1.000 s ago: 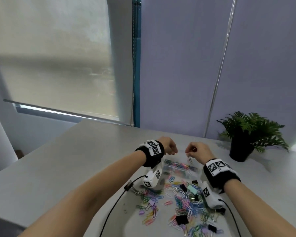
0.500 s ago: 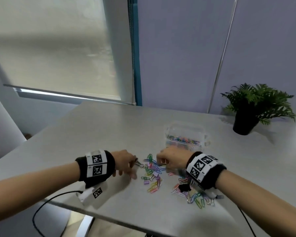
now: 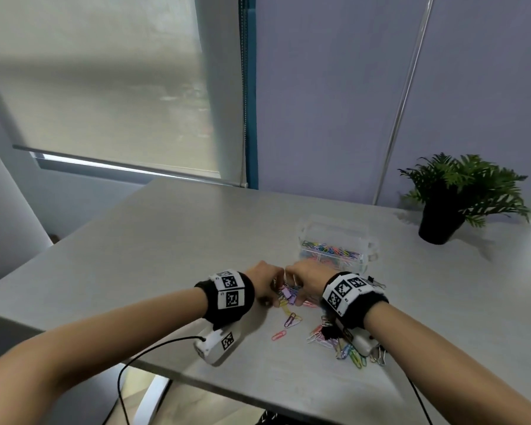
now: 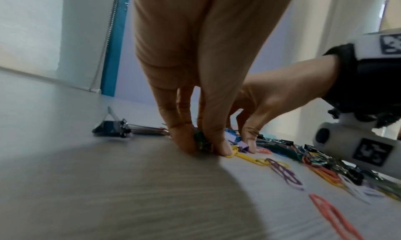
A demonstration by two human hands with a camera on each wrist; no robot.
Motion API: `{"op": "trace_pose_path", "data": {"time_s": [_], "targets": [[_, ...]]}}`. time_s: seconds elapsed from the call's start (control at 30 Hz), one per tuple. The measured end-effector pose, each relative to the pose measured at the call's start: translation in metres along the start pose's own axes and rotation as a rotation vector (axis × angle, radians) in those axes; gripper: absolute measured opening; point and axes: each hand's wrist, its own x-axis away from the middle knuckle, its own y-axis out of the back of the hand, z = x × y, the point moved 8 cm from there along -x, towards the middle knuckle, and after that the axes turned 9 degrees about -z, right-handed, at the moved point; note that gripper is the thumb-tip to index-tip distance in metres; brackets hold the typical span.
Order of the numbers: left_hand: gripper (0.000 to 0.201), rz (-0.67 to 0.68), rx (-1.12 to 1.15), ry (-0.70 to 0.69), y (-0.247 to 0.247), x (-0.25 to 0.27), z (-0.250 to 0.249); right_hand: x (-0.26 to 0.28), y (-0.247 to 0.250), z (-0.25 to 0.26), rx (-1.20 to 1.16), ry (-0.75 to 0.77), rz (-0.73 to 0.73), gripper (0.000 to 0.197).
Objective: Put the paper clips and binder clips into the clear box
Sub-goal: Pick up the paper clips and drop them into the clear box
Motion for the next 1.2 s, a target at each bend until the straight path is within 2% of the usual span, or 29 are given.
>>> {"op": "trace_pose_path", "data": {"time_s": [0.2, 0.27, 0.37, 0.53, 0.7, 0.8, 0.9, 1.1, 1.2], "targets": [[0.034, -0.041, 0.128, 0.010, 0.003, 0.000, 0.014, 0.003, 0.002, -0.005, -0.048, -0.009, -0.044, 0.025], [0.030, -0.042, 0.139, -0.001, 0.007, 0.001, 0.018, 0.004, 0.004, -0.010, -0.077, -0.024, -0.054, 0.035], [0.025, -0.018, 0.227, 0.024, 0.011, 0.000, 0.028, 0.002, 0.005, -0.019, -0.121, -0.046, -0.068, 0.037], [0.016, 0.029, 0.375, 0.051, 0.013, -0.003, 0.035, 0.004, 0.012, -0.032, -0.274, -0.077, -0.137, 0.018], [0.013, 0.029, 0.487, 0.037, 0.017, -0.007, 0.036, 0.014, 0.017, -0.047, -0.426, -0.124, -0.208, 0.012], [0.023, 0.026, 0.558, 0.057, 0.020, -0.010, 0.037, 0.017, 0.021, -0.055, -0.541, -0.163, -0.242, 0.023], [0.026, 0.009, 0.611, 0.054, 0.023, -0.016, 0.032, 0.019, 0.023, -0.059, -0.643, -0.201, -0.273, 0.025], [0.016, 0.005, 0.611, 0.015, 0.024, -0.038, 0.013, 0.020, 0.015, -0.070, -0.871, -0.278, -0.276, 0.035], [0.019, -0.025, 0.563, -0.023, 0.031, -0.053, -0.004, 0.025, 0.021, -0.085, -0.896, -0.302, -0.304, 0.031]]}}
